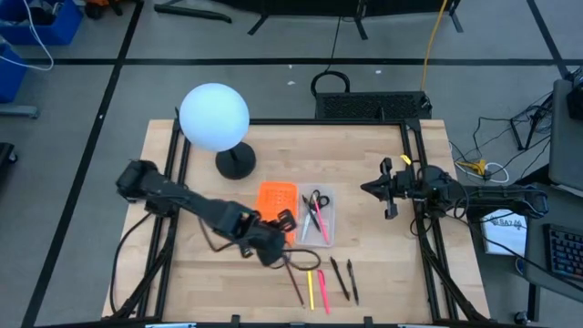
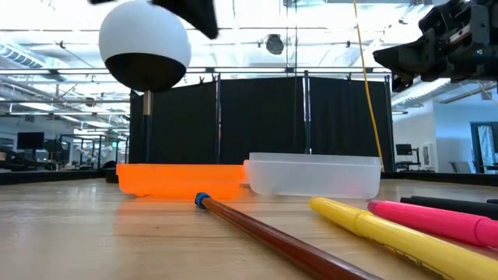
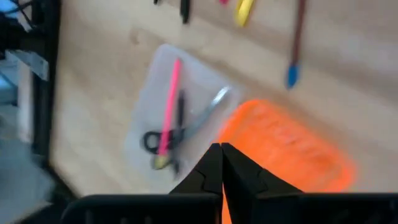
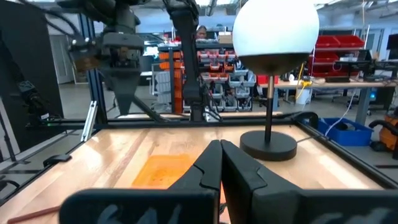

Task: Pick & place school supplies into a supply box
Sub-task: Put the right black pen into the orange supply box

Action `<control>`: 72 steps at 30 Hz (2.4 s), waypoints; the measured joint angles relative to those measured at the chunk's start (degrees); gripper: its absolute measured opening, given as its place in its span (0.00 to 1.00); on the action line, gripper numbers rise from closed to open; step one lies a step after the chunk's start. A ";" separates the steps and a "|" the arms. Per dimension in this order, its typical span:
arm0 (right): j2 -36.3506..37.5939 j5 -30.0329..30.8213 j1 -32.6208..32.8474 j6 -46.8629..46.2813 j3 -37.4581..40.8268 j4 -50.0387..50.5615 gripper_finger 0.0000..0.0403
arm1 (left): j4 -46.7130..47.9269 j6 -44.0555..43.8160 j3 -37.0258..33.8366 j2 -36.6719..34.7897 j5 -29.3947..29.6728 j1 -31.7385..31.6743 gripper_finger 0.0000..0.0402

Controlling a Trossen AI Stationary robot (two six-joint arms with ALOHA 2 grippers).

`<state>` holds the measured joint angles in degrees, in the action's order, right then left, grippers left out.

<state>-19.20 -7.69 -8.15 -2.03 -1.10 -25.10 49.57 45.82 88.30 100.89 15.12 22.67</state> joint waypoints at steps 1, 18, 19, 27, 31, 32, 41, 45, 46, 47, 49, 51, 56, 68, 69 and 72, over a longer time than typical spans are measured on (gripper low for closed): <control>0.00 -0.01 0.00 -0.41 0.00 0.32 0.00 | -1.88 -1.73 -2.54 -1.35 -0.24 0.75 0.02; 0.00 -0.03 0.01 -7.67 0.00 2.72 0.00 | -67.61 -17.09 -45.78 -8.62 15.82 16.05 0.01; 0.02 -0.03 0.01 -7.78 0.00 2.71 0.00 | -69.24 -16.21 -47.51 -8.83 17.06 16.70 0.01; 0.02 -0.01 0.01 -7.77 0.00 3.36 0.00 | -89.86 -16.61 -67.08 -22.78 13.06 15.02 0.01; -0.15 0.02 0.01 -7.77 0.00 3.98 0.00 | -94.65 -18.83 -73.70 -34.09 5.17 9.85 0.01; -0.23 0.03 0.01 -7.78 0.00 4.26 0.00 | -94.22 -19.57 -74.99 -36.94 3.27 8.38 0.01; -1.53 -0.05 0.01 -9.40 0.04 5.35 0.00 | -92.74 -20.97 -83.96 -61.78 -2.89 4.37 0.00; -2.02 -0.10 0.01 -9.39 0.04 5.29 0.00 | -87.42 -24.01 -86.24 -68.31 -2.03 5.26 0.00; -2.19 -0.08 0.01 -9.39 0.04 5.37 0.00 | -86.09 -24.75 -86.67 -69.30 -1.65 5.27 0.00; -2.41 0.07 0.01 -9.40 0.04 5.36 0.00 | -85.25 -25.47 -87.05 -69.99 -1.58 5.23 0.00; -2.93 1.42 0.03 -10.75 0.04 5.29 0.00 | -84.99 -26.75 -87.74 -70.78 -1.60 4.81 0.00; -3.58 3.58 0.03 -13.93 0.04 5.12 0.00 | -84.53 -28.55 -87.74 -70.96 -2.44 4.33 0.00; -5.61 1.48 2.85 -22.11 -3.75 7.37 0.00 | -83.74 -30.88 -87.73 -70.96 -3.04 3.38 0.01; -35.28 28.55 40.52 -35.19 -40.03 35.18 0.00 | -83.79 -40.39 -87.68 -70.92 7.27 2.85 0.01; -39.38 30.06 42.67 -38.75 -44.07 39.50 0.00 | -83.74 -41.11 -87.68 -70.92 7.27 2.85 0.01; -51.62 31.27 46.95 -49.53 -55.16 51.51 0.00 | -83.80 -41.90 -87.68 -70.92 7.47 2.85 0.02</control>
<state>-70.82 23.57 38.80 -51.56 -56.27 26.41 -34.23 3.93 0.62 29.98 22.59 25.52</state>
